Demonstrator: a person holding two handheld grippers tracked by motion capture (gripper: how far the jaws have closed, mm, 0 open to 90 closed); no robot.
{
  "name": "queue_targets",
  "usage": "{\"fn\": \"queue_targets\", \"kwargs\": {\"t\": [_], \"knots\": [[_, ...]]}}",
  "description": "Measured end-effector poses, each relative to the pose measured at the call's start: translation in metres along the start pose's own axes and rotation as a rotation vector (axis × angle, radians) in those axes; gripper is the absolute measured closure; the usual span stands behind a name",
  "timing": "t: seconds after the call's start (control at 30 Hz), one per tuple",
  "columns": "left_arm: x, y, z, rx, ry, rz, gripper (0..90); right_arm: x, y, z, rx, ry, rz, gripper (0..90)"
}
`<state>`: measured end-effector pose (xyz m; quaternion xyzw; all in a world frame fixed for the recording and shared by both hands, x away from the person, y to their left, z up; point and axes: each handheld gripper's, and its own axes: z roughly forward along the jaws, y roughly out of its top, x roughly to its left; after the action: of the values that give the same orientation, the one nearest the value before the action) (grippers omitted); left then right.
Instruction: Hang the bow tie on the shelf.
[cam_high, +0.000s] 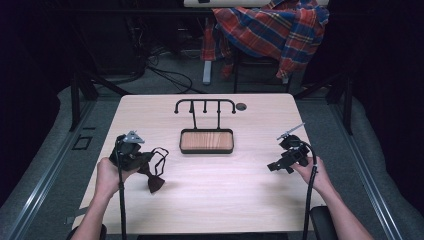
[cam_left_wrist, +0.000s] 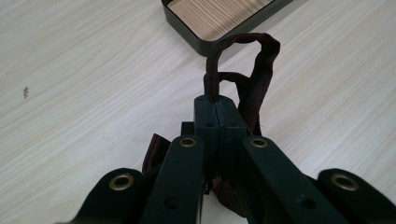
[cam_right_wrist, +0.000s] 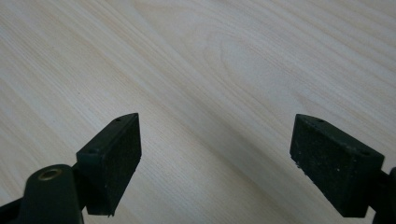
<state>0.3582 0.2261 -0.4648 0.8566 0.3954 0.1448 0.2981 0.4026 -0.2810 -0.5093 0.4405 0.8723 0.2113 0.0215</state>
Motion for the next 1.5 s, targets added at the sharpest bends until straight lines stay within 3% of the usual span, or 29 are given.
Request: {"fn": "queue_targets", "kwargs": {"t": [0.07,0.37,0.43,0.7,1.5], "knots": [[0.002,0.001,-0.002,-0.005,0.002,-0.001,89.4,0.001,0.0,0.001,-0.01,0.019,0.013,16.3],[0.009,0.009,-0.007,-0.031,0.029,-0.007,89.4,0.001,0.001,0.0,0.009,-0.009,-0.011,16.4],[0.011,0.011,-0.006,-0.034,0.033,-0.014,89.4,0.003,0.0,0.001,-0.013,-0.011,0.005,16.4],[0.014,0.019,-0.002,-0.035,0.043,-0.004,89.3,0.003,0.0,0.001,-0.007,-0.02,0.003,16.4],[0.024,0.037,-0.007,-0.078,0.038,-0.003,89.4,0.002,0.001,0.0,0.003,-0.025,-0.003,16.4]]}}
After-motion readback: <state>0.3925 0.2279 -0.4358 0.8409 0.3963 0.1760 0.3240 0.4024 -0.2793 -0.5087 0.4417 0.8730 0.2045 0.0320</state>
